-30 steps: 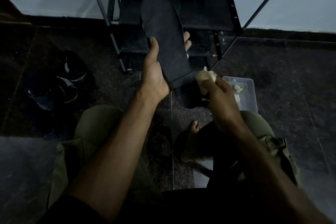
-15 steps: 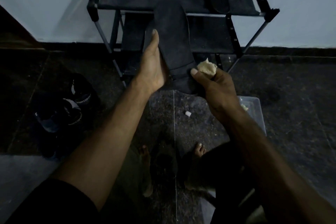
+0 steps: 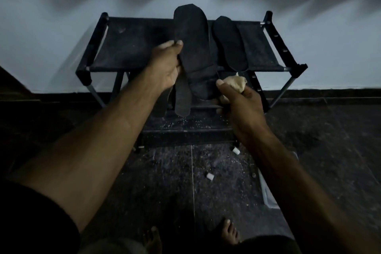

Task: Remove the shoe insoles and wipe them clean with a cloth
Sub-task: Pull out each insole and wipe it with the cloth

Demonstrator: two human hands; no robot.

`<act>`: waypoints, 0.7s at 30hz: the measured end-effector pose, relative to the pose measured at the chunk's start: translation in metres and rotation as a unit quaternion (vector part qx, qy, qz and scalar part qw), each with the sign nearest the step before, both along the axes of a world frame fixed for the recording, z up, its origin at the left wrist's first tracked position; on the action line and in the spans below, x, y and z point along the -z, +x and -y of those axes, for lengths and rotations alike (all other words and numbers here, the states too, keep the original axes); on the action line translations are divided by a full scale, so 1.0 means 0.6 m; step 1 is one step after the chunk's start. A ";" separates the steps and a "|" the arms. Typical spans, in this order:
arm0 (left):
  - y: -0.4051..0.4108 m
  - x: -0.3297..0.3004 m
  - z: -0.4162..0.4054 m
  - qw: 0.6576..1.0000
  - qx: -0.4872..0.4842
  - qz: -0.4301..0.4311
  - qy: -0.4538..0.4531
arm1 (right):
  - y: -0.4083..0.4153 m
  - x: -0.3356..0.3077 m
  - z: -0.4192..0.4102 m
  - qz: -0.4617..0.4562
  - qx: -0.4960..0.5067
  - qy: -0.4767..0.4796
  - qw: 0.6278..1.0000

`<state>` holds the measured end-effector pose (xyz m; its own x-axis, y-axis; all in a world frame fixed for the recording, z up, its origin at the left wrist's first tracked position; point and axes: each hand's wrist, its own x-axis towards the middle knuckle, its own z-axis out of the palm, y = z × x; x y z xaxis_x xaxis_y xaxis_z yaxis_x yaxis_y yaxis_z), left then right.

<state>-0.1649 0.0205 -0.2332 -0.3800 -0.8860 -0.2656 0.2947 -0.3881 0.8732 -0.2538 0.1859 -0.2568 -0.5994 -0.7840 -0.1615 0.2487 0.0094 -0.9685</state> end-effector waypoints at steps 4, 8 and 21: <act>-0.063 0.001 0.068 0.999 0.008 0.049 -0.016 | -0.036 0.009 0.048 0.012 0.014 -0.027 0.999; -0.098 0.003 0.103 0.994 0.052 0.092 -0.018 | -0.061 0.014 0.091 -0.008 0.069 -0.026 0.997; -0.113 0.051 0.146 0.986 0.057 0.155 -0.016 | -0.076 0.071 0.118 -0.107 0.130 -0.017 0.986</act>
<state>-0.2325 -0.0671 -0.2636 -0.3827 -0.8518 -0.3578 -0.0318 -0.3749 0.9265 -0.2993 0.1151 -0.2996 -0.7979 -0.6027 0.0151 0.0277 -0.0617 -0.9977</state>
